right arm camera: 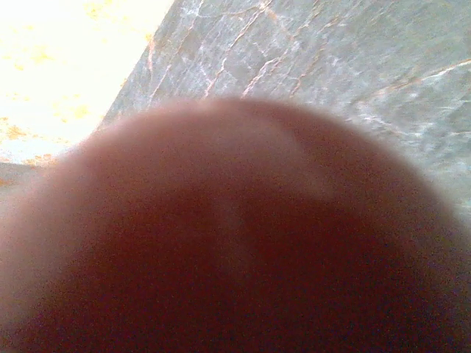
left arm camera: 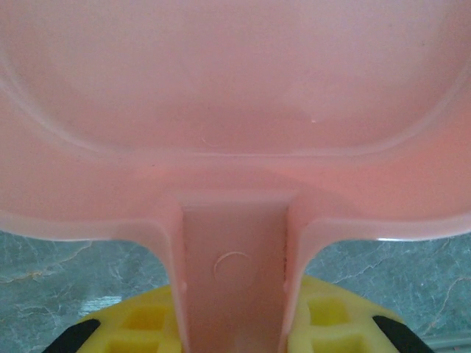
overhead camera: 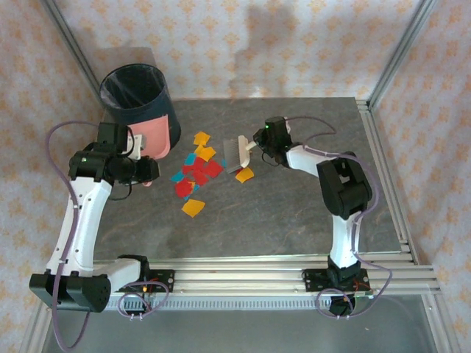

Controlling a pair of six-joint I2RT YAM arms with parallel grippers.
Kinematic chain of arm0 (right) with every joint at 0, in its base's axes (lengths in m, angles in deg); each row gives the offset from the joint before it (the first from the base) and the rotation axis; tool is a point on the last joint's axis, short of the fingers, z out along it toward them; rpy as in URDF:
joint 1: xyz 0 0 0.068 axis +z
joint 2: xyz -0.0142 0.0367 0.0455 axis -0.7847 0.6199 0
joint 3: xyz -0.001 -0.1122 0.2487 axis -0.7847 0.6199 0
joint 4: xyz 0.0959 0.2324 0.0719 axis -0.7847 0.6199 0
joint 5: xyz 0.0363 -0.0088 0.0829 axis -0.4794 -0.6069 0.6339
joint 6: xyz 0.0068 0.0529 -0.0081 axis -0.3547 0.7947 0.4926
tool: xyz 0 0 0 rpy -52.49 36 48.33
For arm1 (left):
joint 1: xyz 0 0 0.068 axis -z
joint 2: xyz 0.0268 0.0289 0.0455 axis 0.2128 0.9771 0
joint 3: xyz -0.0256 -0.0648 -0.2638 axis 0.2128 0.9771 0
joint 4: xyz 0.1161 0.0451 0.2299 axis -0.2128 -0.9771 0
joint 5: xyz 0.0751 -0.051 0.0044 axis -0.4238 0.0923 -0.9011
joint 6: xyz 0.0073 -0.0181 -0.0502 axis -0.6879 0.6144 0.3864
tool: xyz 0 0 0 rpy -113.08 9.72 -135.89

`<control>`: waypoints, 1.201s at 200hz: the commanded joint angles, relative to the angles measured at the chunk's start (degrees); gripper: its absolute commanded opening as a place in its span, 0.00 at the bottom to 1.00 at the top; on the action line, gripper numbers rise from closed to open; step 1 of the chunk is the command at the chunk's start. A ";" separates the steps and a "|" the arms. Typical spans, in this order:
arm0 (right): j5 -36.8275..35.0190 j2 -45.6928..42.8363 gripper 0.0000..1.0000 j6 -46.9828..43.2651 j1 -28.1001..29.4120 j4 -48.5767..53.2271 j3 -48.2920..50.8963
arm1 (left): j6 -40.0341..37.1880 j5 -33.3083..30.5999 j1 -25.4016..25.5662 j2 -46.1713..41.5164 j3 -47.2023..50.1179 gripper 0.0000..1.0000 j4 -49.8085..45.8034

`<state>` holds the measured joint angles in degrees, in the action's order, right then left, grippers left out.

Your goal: Sweep away the paper scraps from the table

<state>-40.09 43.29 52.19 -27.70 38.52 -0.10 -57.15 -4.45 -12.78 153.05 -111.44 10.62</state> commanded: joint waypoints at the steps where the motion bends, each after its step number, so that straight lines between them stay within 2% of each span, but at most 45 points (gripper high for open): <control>1: -6.12 -5.42 0.00 -4.14 -0.37 4.45 2.98 | -0.41 1.67 0.78 -0.22 1.31 0.00 0.14; 65: -12.86 -14.51 0.00 -12.46 -0.97 9.32 10.81 | 1.05 -0.97 6.02 1.59 1.36 0.00 1.14; 111: -21.07 -21.98 0.00 -18.39 -1.16 14.99 15.69 | 1.83 -4.18 12.74 3.99 0.93 0.00 1.58; 141: -25.59 -27.06 0.00 -19.18 -1.30 16.44 20.33 | 2.02 -6.00 17.23 6.71 0.24 0.00 1.84; 167: -23.72 -29.85 0.00 -19.78 -1.42 15.99 22.36 | 1.32 -8.03 21.58 9.54 -1.08 0.00 1.29; 210: -13.93 -34.80 0.00 -20.07 -1.40 12.90 23.99 | 0.19 -12.87 28.88 13.85 -3.01 0.00 -0.40; 240: -11.92 -38.66 0.00 -20.37 -1.44 14.07 23.44 | -1.49 -14.37 33.46 16.28 -2.69 0.00 -0.84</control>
<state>-54.47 8.52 33.09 -28.93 51.87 23.38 -56.76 -14.71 17.93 167.98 -112.84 11.30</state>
